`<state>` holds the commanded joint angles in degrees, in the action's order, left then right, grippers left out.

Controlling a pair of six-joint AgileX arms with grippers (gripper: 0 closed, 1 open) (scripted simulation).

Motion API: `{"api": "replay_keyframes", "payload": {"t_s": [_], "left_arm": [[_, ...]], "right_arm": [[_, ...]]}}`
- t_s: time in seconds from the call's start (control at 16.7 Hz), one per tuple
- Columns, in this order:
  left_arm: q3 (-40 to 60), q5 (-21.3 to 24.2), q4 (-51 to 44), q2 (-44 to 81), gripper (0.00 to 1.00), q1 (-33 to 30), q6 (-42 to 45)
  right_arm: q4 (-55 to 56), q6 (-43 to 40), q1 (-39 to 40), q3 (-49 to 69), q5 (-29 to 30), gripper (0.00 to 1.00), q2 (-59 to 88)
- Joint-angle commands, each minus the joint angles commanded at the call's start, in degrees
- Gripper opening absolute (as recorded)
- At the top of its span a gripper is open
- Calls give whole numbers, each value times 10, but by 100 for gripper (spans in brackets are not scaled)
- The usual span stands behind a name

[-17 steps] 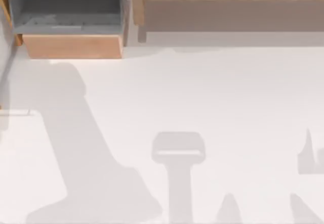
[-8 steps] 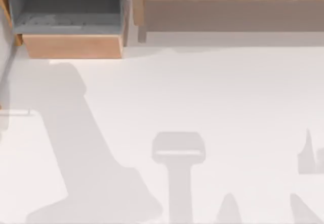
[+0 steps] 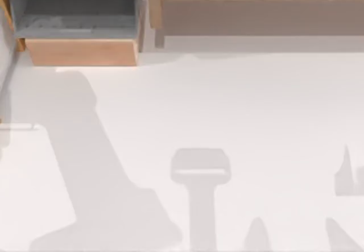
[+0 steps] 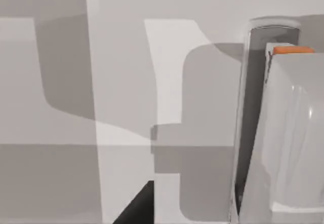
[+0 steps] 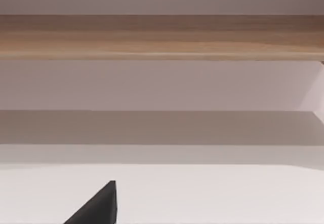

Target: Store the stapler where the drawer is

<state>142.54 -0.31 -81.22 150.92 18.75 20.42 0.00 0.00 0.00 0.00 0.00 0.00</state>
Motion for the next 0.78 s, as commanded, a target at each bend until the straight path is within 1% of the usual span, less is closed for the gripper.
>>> {"api": "replay_keyframes", "payload": {"t_s": [0.54, 0.78], "left_arm": [[0, 0, 0, 0, 100, 0, 0], [-36, 17, 30, -53, 100, 8, 35]], "right_arm": [[0, 0, 0, 0, 0, 100, 0], [0, 0, 0, 0, 0, 100, 0]]}}
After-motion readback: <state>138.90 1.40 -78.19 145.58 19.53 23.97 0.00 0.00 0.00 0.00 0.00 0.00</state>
